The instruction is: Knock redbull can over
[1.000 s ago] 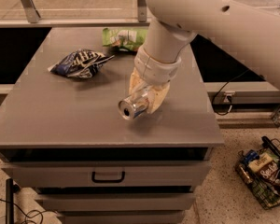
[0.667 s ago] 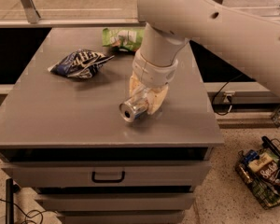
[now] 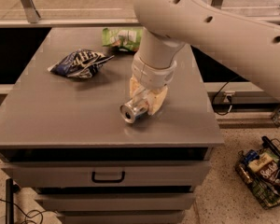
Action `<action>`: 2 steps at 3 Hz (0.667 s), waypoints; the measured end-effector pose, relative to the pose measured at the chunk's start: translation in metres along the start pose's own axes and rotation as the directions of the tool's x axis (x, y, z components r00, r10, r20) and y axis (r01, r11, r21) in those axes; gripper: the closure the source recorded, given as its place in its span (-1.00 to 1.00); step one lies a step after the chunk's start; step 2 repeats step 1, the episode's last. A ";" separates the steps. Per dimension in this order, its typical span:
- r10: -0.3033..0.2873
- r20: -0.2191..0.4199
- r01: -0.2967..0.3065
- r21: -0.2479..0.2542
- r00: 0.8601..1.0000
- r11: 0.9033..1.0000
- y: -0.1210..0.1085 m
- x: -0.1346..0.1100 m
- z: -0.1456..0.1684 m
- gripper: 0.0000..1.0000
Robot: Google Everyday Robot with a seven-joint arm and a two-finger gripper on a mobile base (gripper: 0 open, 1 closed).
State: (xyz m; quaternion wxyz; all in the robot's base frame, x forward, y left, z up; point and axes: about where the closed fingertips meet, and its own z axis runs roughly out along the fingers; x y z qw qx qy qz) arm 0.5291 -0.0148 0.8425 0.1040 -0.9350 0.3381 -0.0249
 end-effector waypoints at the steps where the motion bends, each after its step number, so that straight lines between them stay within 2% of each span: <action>1: -0.001 0.000 0.001 0.000 1.000 1.000 0.000 -0.001 0.000 0.15; 2: -0.001 0.000 0.001 0.000 1.000 1.000 0.000 -0.001 0.000 0.15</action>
Offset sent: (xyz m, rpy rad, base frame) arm 0.0000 0.0000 0.0000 0.0000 0.0000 0.0000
